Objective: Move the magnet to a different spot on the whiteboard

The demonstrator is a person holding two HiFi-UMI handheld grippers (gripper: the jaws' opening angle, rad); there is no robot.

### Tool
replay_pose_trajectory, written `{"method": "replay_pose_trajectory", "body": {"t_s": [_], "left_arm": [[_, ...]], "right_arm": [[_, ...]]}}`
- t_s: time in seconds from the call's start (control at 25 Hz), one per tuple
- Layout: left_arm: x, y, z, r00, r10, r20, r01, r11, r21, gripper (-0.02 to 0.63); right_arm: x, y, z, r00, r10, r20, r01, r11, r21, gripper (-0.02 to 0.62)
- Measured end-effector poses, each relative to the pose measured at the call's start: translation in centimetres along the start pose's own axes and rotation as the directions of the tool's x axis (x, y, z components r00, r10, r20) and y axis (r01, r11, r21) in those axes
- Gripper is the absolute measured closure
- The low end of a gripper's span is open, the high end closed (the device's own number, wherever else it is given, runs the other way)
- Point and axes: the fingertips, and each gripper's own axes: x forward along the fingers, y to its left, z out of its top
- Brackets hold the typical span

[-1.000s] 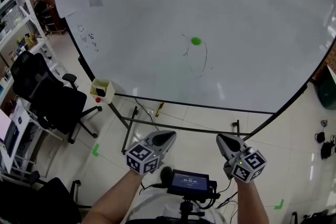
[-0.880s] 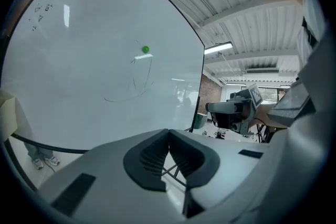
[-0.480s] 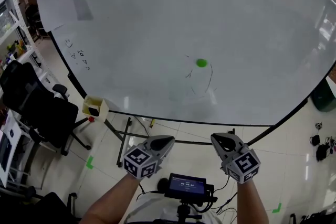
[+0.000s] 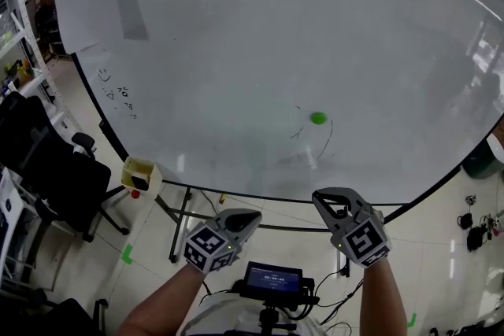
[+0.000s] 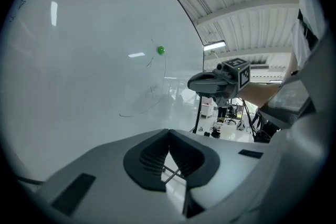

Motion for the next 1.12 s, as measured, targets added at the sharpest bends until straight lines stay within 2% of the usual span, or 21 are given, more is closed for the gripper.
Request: {"method": "replay_pose_trajectory", "body": {"t_s": [0.16, 0.32, 0.48, 0.6, 0.68, 0.76, 0.84, 0.92, 1.0, 1.12], "left_arm": [[-0.5, 0.8, -0.2, 1.0, -0.006, 0.005, 0.006, 1.0, -0.001, 0.572], [-0.8, 1.5, -0.1, 1.0, -0.008, 0.014, 0.008, 1.0, -0.003, 0.572], [-0.8, 1.3, 0.0, 0.999, -0.027, 0.019, 0.027, 1.0, 0.0, 0.572], [-0.7, 1.3, 0.6, 0.999, -0.036, 0.029, 0.036, 0.999, 0.013, 0.572], [-0.6, 1.3, 0.8, 0.999, -0.039, 0.033, 0.039, 0.999, 0.019, 0.572], [-0.5, 1.3, 0.9, 0.999, -0.043, 0.031, 0.042, 0.999, 0.021, 0.572], [-0.5, 1.4, 0.9, 0.998, -0.045, 0.031, 0.045, 0.999, 0.022, 0.572], [-0.3, 1.6, 0.8, 0.998, -0.046, 0.032, 0.045, 0.999, 0.019, 0.572], [0.0, 1.8, 0.8, 0.998, -0.048, 0.033, 0.047, 0.999, 0.017, 0.572], [0.7, 1.9, 0.9, 0.998, -0.054, 0.032, 0.054, 0.998, 0.018, 0.572]], "right_arm": [[1.1, 0.3, 1.2, 0.994, 0.058, -0.089, -0.073, 0.981, -0.179, 0.568], [2.1, 0.0, 1.8, 0.982, 0.069, -0.177, -0.121, 0.946, -0.302, 0.568], [2.6, 0.2, 1.8, 0.956, 0.103, -0.274, -0.205, 0.905, -0.373, 0.567], [2.7, 1.0, 1.4, 0.92, 0.181, -0.349, -0.315, 0.871, -0.378, 0.566], [2.6, 1.0, 1.4, 0.903, 0.201, -0.38, -0.353, 0.852, -0.387, 0.568], [2.7, -0.1, 2.0, 0.915, 0.148, -0.375, -0.312, 0.849, -0.426, 0.567], [2.8, -2.2, 3.5, 0.946, 0.048, -0.322, -0.204, 0.859, -0.47, 0.567], [2.8, -4.1, 5.0, 0.964, -0.044, -0.261, -0.096, 0.862, -0.498, 0.568], [2.6, -5.6, 5.9, 0.966, -0.122, -0.227, -0.016, 0.851, -0.524, 0.566], [2.4, -7.5, 6.3, 0.95, -0.223, -0.218, 0.059, 0.815, -0.576, 0.565]]}}
